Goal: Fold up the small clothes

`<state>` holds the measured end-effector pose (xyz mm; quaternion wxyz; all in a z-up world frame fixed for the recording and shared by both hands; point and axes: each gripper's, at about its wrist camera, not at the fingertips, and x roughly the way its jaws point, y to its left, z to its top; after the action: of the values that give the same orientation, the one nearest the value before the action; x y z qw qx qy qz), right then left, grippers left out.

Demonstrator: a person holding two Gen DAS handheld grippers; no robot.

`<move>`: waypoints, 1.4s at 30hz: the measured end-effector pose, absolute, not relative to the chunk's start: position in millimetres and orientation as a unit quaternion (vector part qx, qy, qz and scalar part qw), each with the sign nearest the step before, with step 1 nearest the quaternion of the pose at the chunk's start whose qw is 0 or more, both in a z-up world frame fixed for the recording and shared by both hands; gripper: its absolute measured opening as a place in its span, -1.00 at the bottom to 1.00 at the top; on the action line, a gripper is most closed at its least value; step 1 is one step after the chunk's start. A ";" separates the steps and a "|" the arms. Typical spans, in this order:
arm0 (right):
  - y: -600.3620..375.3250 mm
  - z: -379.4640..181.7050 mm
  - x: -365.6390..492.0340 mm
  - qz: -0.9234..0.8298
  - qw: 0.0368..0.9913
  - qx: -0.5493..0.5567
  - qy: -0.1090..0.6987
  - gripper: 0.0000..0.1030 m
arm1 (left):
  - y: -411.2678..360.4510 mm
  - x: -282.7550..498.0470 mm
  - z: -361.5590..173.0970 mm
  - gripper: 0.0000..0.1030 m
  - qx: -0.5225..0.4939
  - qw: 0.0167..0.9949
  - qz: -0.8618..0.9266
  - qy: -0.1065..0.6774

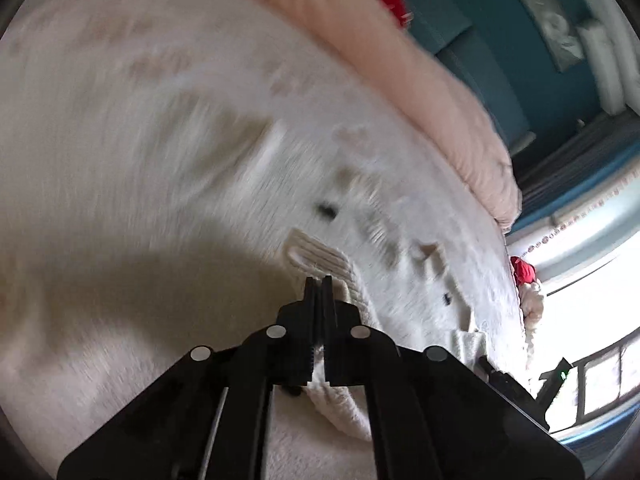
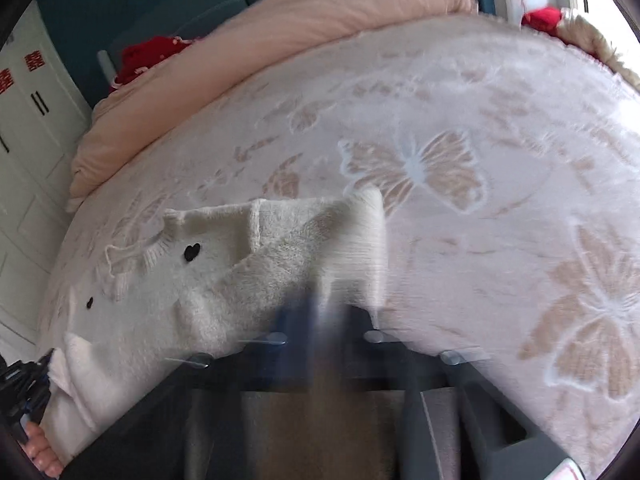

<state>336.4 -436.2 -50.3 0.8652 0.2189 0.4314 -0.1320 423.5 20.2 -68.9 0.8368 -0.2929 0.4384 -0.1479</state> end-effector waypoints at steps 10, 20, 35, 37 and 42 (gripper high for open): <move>-439.7 -63.4 307.8 -0.162 0.866 0.266 0.392 -0.62 | 65.9 412.4 -113.9 -1.00 -0.249 0.848 -0.081 0.462; -338.3 -38.6 244.6 -0.105 0.890 0.191 0.400 -0.29 | 126.0 347.0 -100.2 -0.72 -0.331 0.843 -0.074 0.418; -249.7 -78.3 196.5 -0.090 0.895 0.042 0.435 0.60 | 400.7 355.8 -94.5 -0.48 -0.428 0.810 0.213 0.340; -250.1 -78.7 197.5 -0.090 0.895 0.042 0.435 0.62 | 395.6 371.8 -95.1 -0.81 -0.429 0.805 0.193 0.360; -248.0 -81.4 197.2 -0.092 0.897 0.036 0.430 0.66 | 313.9 384.0 -13.6 -0.82 -0.378 0.872 0.104 0.292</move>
<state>197.2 -248.0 -81.4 0.8972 0.0363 0.4302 -0.0925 384.0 313.9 -13.6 0.8725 -0.3779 0.2918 0.1040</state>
